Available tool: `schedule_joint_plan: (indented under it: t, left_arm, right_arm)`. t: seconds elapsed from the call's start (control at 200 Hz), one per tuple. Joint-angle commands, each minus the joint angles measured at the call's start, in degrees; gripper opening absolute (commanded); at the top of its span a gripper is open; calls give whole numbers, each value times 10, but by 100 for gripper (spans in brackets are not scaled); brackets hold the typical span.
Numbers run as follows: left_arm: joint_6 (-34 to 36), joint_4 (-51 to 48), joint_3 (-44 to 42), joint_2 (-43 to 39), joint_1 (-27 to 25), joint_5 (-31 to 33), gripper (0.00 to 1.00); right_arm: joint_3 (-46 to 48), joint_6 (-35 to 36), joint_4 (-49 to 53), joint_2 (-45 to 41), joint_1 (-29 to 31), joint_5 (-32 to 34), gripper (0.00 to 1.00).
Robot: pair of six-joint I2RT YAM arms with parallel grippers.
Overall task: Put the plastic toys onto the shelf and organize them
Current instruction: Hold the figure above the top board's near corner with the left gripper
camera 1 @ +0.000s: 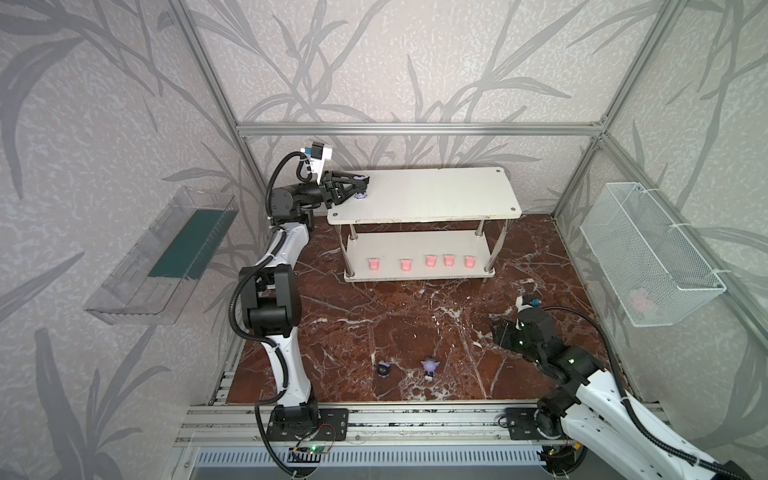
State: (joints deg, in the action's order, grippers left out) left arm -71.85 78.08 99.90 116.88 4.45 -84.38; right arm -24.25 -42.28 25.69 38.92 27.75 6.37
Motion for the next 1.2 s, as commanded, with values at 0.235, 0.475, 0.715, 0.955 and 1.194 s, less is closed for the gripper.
schedule_joint_plan:
  t: [0.235,0.475,0.715,0.955,1.194]
  left_arm:
    - [-49,32,8,-16,-3,-32,18]
    - [-37,32,-8,-12,-2,-31,18]
    - [-29,32,-15,-6,-2,-33,19]
    - [-30,32,-15,-6,-2,-37,23]
    - [-23,32,-20,-7,-2,-37,27]
  right_arm:
    - [-7,-6,-13,7,-2,0,56]
    - [-8,-6,-17,14,-2,1,56]
    - [-8,-5,-20,18,-2,1,56]
    - [-9,-5,-23,25,-2,-1,56]
    - [-11,-5,-21,24,-2,0,56]
